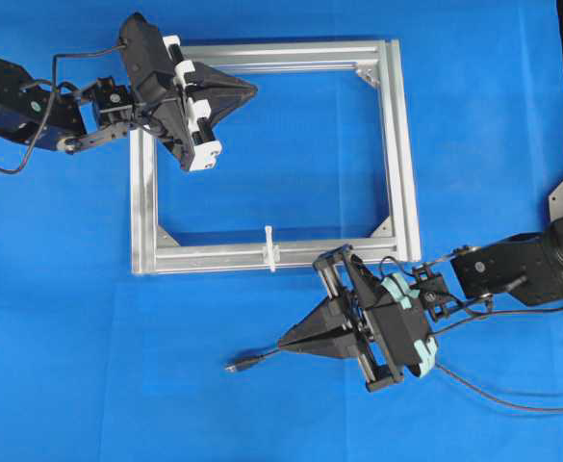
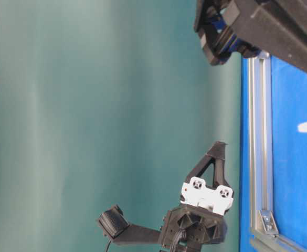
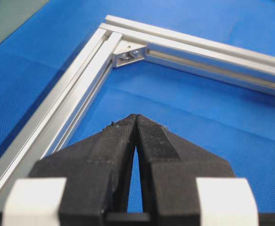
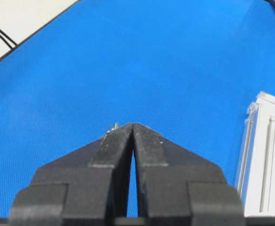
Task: Insert the wire through the string loop located in the center.
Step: 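Open the right gripper and lower it over the black USB cable end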
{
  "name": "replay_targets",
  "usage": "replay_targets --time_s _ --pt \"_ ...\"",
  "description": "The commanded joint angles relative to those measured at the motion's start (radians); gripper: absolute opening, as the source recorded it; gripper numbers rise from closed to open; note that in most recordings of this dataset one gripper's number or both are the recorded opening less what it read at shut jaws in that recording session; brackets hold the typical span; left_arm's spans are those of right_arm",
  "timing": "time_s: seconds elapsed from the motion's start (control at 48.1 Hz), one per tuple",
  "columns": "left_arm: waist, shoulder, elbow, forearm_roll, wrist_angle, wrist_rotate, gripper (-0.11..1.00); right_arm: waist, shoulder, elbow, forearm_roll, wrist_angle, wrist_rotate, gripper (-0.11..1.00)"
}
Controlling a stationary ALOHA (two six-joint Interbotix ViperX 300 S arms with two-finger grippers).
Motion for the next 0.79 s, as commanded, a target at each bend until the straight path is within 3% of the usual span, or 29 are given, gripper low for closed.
replay_targets --time_s 0.0,0.104,0.645,0.77 --pt "-0.008 -0.040 -0.009 0.018 0.002 0.002 0.00 0.005 -0.041 -0.021 -0.002 -0.005 -0.003 0.00" --pt "-0.006 -0.040 -0.009 0.018 0.002 0.003 0.00 0.005 -0.048 -0.020 -0.009 0.000 -0.002 -0.05" --pt "0.000 -0.041 -0.006 0.023 0.003 0.008 0.00 0.006 -0.048 -0.023 -0.006 0.029 0.037 -0.04" --pt "0.000 -0.041 -0.006 0.023 0.002 0.008 0.00 0.006 -0.048 -0.021 -0.003 0.031 0.040 0.10"
